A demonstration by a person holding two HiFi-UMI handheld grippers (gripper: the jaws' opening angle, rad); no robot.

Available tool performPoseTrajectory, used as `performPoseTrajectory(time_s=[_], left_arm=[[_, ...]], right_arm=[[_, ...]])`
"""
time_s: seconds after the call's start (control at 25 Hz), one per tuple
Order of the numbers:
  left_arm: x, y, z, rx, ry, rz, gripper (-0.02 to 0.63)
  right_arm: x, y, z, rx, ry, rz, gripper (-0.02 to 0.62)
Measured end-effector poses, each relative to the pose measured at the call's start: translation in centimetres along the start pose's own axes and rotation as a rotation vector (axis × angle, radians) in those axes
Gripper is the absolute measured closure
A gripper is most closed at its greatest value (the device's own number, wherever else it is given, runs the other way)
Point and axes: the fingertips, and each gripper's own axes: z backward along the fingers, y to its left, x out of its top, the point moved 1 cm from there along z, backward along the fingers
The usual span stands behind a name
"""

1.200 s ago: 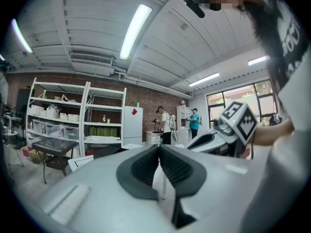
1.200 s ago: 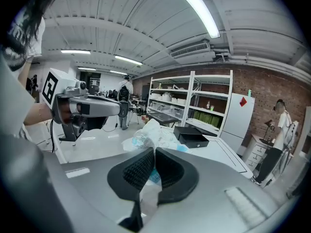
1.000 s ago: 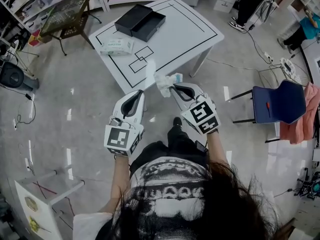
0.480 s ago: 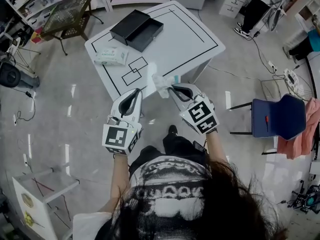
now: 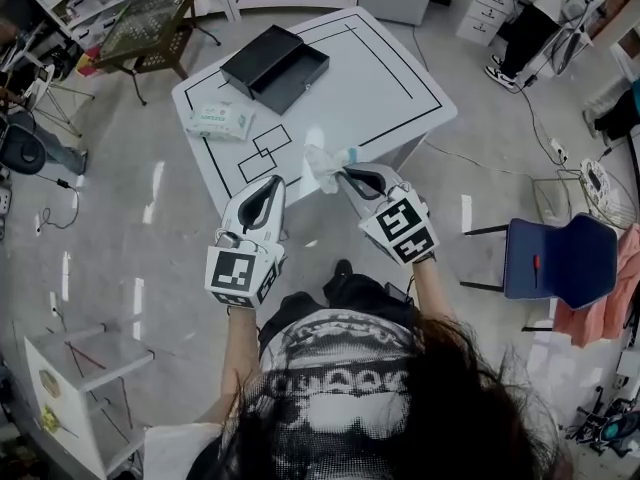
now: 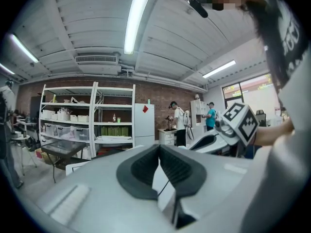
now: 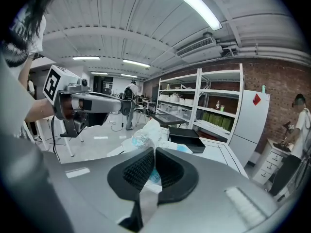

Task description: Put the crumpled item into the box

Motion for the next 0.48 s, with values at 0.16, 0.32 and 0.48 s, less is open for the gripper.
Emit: performPoseTrajectory(time_s=[0.16, 0.32, 0.48], left_arm=[[0.2, -1.0, -1.6, 0.030, -0.003, -0.003, 0.606], [0.4, -1.8, -2.9, 0.059, -0.002, -0.002, 0.606], [0.1, -2.3, -3.9, 0.070, 0.021, -0.004, 0.606]], right_arm=[[-0.6, -1.9, 0.1, 0.027, -0.010, 0.015, 0.577], [-1.1, -3.5, 0.1, 0.052, -0.018, 0.025, 0.577], [-1.6, -4.9, -0.4, 0.065, -0.020, 0.020, 0.577]])
